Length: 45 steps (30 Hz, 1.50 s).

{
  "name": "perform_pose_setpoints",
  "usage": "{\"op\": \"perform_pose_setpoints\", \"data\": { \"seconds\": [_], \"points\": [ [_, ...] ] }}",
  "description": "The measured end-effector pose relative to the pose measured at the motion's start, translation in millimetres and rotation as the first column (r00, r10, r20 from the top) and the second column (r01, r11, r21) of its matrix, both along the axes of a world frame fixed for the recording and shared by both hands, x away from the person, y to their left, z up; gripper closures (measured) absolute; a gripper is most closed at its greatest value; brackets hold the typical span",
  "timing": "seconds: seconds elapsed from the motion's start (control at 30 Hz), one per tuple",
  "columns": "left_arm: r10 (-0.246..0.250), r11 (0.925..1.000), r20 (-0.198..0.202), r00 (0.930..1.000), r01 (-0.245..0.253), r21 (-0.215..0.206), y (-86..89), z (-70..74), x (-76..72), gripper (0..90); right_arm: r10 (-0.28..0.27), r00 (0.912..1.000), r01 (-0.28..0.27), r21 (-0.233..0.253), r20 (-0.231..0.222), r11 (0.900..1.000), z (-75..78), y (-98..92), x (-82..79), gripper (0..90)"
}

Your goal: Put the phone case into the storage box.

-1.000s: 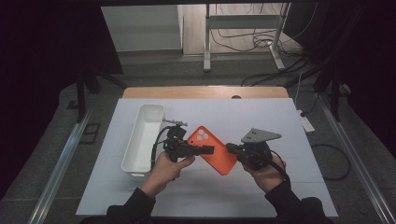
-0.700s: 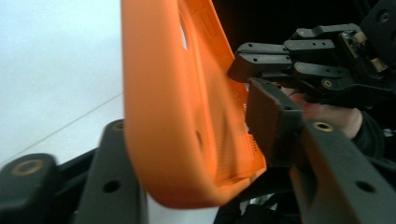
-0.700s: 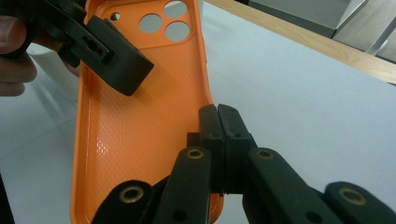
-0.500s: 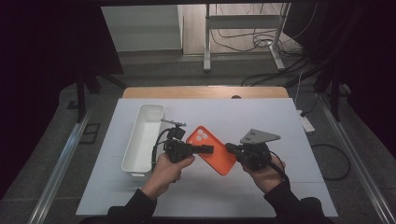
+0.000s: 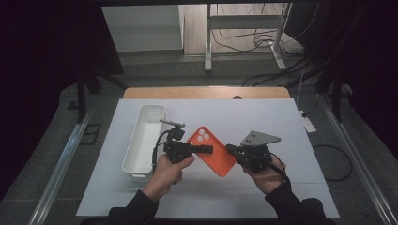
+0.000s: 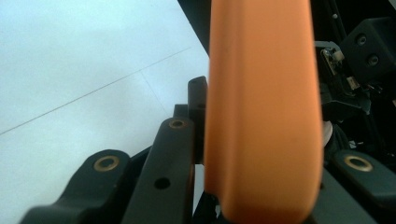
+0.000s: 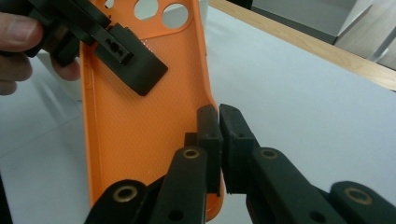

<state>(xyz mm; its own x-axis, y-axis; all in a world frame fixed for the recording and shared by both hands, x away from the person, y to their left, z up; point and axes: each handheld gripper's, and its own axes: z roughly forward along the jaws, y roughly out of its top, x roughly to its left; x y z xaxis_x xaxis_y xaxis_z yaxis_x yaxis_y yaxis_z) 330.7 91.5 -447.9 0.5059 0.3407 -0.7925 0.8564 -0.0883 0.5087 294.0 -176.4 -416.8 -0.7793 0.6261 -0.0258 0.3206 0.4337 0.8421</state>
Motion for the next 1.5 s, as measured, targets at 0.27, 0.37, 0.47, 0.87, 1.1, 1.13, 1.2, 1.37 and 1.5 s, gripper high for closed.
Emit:
{"op": "perform_pose_setpoints", "data": {
  "seconds": [0.27, 0.37, 0.47, 0.87, 1.1, 1.13, 1.2, 1.37, 1.5],
  "points": [
    [-0.013, 0.9998, 0.048, 0.9987, 0.012, 0.016, 8.0, 0.7, 0.7, 83.6, 0.014, 0.9994, -0.013, 0.038, -0.031, 0.999, 2.6, -10.5, 0.9, 75.2],
    [-0.035, 0.9990, 0.073, 0.9967, 0.033, 0.032, 11.4, 1.5, 0.8, 83.5, 0.022, 0.9979, -0.019, 0.046, -0.060, 0.999, 2.4, -15.8, 2.8, 67.3],
    [-0.051, 0.9981, 0.085, 0.9950, 0.048, 0.039, 12.7, 2.2, 0.8, 83.5, 0.032, 0.9949, -0.028, 0.042, -0.095, 0.999, 1.4, -16.8, 4.1, 61.0],
    [-0.122, 0.9873, 0.170, 0.9779, 0.102, 0.122, 19.6, 7.8, -1.4, 83.4, 0.098, 0.9807, -0.084, 0.086, -0.169, 0.993, 4.4, -22.5, 9.2, 33.0],
    [-0.164, 0.9798, 0.198, 0.9664, 0.136, 0.147, 21.1, 9.1, -2.6, 83.4, 0.118, 0.9713, -0.101, 0.088, -0.207, 0.991, -0.2, -19.3, 11.8, 9.3],
    [-0.174, 0.9789, 0.200, 0.9642, 0.147, 0.143, 21.1, 8.7, -2.4, 83.4, 0.119, 0.9694, -0.102, 0.086, -0.215, 0.991, -1.2, -18.7, 12.3, 6.9],
    [-0.194, 0.9750, 0.206, 0.9591, 0.166, 0.148, 20.8, 8.0, -2.4, 83.4, 0.128, 0.9655, -0.111, 0.087, -0.227, 0.990, -3.6, -17.5, 13.0, 2.1],
    [-0.223, 0.9686, 0.216, 0.9505, 0.192, 0.159, 18.9, 8.0, -2.9, 83.4, 0.161, 0.9594, -0.139, 0.106, -0.232, 0.985, -7.7, -15.4, 13.3, 0.0],
    [-0.235, 0.9658, 0.224, 0.9459, 0.201, 0.164, 17.6, 8.1, -3.4, 83.4, 0.175, 0.9557, -0.150, 0.121, -0.236, 0.981, -9.3, -14.5, 12.6, 0.0]
  ]
}}
